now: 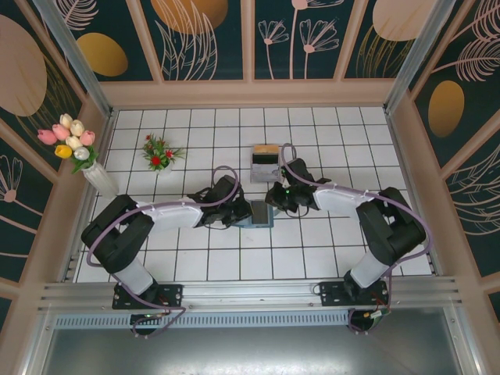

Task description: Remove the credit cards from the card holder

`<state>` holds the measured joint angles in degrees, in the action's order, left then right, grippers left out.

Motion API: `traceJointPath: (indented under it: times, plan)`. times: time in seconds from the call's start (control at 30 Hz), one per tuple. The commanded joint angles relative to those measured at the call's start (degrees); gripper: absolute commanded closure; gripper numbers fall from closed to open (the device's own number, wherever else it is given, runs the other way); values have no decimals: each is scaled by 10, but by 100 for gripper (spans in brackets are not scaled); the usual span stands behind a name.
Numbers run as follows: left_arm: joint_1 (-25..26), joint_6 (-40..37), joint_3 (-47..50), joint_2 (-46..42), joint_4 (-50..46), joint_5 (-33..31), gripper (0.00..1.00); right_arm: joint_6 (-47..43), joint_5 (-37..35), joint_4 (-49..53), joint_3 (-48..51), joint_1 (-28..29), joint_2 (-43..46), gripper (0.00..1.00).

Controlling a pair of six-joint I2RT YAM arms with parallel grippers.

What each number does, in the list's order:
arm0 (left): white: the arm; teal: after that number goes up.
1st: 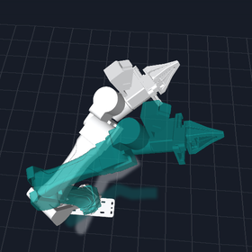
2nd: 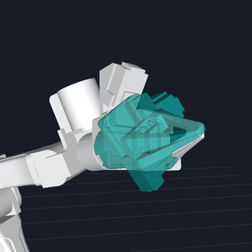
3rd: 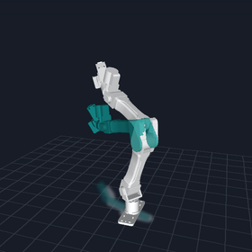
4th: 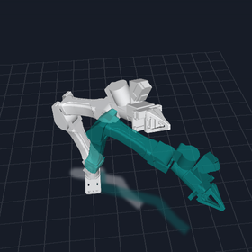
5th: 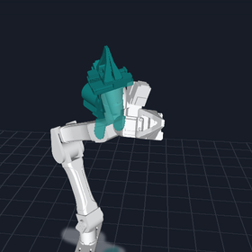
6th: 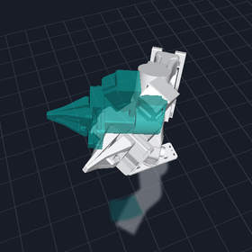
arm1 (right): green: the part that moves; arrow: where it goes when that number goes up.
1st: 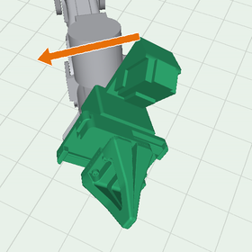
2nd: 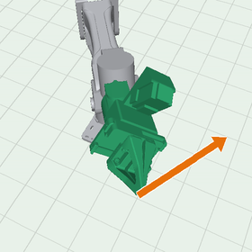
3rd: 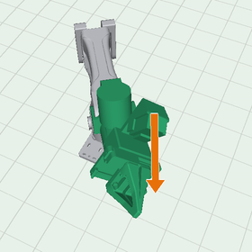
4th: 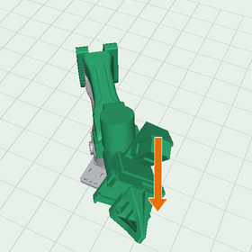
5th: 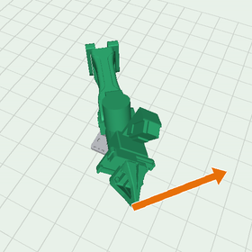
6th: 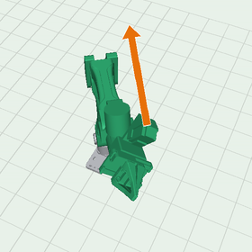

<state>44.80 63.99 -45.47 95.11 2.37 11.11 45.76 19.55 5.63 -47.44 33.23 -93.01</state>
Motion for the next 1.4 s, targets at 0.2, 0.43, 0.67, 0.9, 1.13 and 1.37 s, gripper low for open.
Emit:
traceJointPath:
  times: [0.2,0.43,0.67,0.9,1.13,1.37]
  plan:
    - [-6,9,17,12,44,7,85,-26,0,23,9,-4,-29,81]
    - [-20,4,37,14,77,41,84,-32,-7,30,9,-6,-38,80]
    - [-35,2,55,16,120,72,83,-34,-6,29,11,-6,-44,79]
    - [-38,-4,53,27,135,88,88,-34,-4,25,16,-6,-48,79]
    - [-39,-9,46,28,117,80,86,-33,-2,23,19,-6,-49,80]
    - [-38,-18,39,49,91,62,84,-34,-3,25,21,-6,-49,79]
